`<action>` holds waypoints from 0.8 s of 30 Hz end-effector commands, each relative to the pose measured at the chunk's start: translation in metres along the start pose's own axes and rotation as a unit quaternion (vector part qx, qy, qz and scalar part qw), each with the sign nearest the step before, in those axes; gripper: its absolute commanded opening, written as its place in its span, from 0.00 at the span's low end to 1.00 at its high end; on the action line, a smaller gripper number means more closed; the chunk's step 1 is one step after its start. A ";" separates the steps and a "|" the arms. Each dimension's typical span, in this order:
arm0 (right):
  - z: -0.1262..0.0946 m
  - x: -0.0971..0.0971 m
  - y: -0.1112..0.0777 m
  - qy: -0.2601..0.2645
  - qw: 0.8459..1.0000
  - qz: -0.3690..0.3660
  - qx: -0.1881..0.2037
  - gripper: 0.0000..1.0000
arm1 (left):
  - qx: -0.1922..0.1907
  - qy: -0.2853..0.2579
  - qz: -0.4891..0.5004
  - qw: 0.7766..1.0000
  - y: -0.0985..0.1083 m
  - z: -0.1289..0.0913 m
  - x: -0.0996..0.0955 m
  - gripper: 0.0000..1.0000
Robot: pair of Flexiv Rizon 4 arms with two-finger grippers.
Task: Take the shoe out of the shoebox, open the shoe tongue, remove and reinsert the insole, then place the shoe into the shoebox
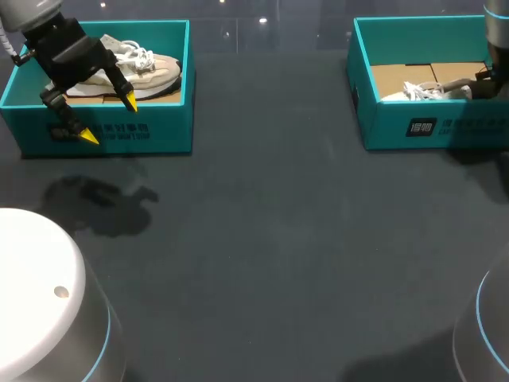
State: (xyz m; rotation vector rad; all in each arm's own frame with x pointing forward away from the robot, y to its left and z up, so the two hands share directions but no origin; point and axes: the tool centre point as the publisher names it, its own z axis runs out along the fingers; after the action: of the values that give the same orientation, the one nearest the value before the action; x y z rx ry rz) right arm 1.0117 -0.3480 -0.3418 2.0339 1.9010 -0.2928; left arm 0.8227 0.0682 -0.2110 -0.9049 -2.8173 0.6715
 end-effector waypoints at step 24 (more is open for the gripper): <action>0.028 -0.005 0.008 0.048 0.998 -0.032 0.004 0.00 | -0.001 0.001 0.000 1.000 0.000 -0.001 0.000 1.00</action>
State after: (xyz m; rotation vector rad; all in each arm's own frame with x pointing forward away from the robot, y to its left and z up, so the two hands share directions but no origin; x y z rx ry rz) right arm 1.0228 -0.3614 -0.3681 2.0283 2.0274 -0.2290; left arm 0.8227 0.0682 -0.2110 -0.9050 -2.8173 0.6715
